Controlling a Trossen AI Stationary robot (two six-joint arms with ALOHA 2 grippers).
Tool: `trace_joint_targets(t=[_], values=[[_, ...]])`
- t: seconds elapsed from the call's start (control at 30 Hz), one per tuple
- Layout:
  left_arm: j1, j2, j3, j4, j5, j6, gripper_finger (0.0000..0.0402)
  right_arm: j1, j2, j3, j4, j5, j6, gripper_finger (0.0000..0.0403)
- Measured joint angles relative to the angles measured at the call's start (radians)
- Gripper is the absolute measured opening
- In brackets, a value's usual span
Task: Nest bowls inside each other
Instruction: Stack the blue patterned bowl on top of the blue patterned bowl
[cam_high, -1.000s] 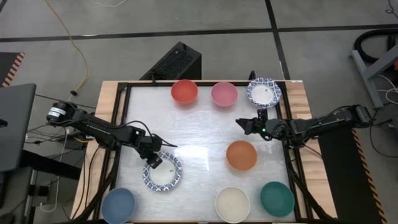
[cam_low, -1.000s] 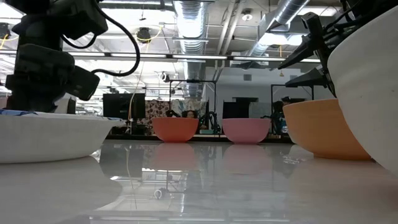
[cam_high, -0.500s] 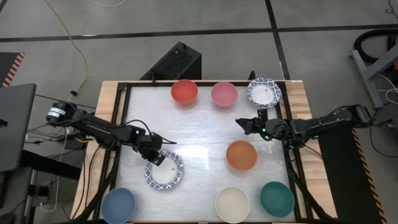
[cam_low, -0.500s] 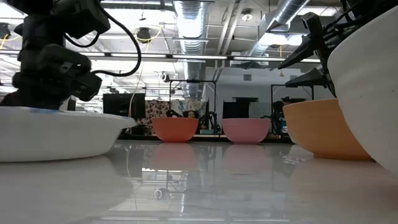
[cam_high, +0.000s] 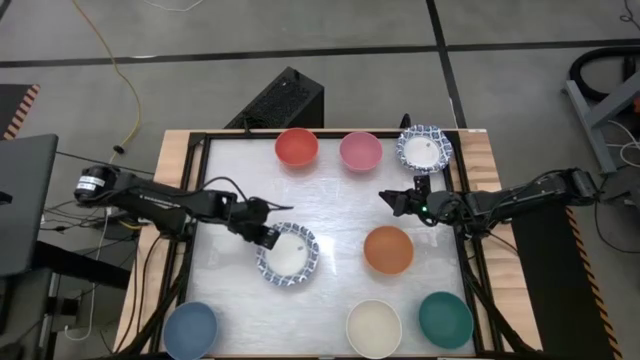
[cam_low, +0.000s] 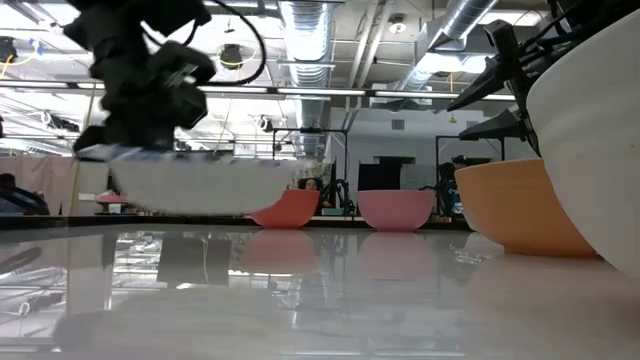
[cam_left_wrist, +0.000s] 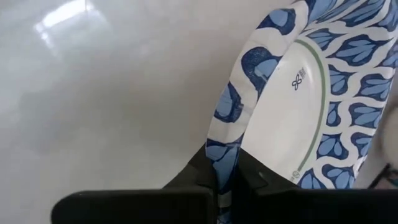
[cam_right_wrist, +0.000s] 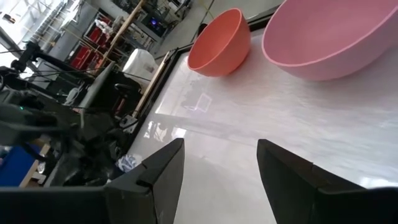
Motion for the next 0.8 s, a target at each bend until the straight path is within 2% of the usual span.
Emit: trace_joint_targets(t=[0.17,0.3,0.57,0.7,0.8], values=[[0.052,0.000,0.069,0.001,-0.007,0.059,0.0000,-0.002,0.000,0.000,0.022,-0.026,0.009,0.0223],[0.093,0.000,0.124,0.002,-0.011,0.103,0.0000,-0.002,0.000,0.000,0.084,-0.001,0.002,0.0223],[0.155,0.000,0.207,0.002,-0.025,0.140,0.0000,-0.040,0.014,0.083,0.099,0.002,-0.114,0.0223],[0.182,0.000,0.229,-0.003,-0.029,0.142,0.0000,-0.070,0.060,0.170,0.028,-0.004,-0.185,0.0223],[0.200,0.000,0.238,-0.007,-0.029,0.140,0.0000,-0.098,0.114,0.256,-0.096,-0.050,-0.205,0.0223]])
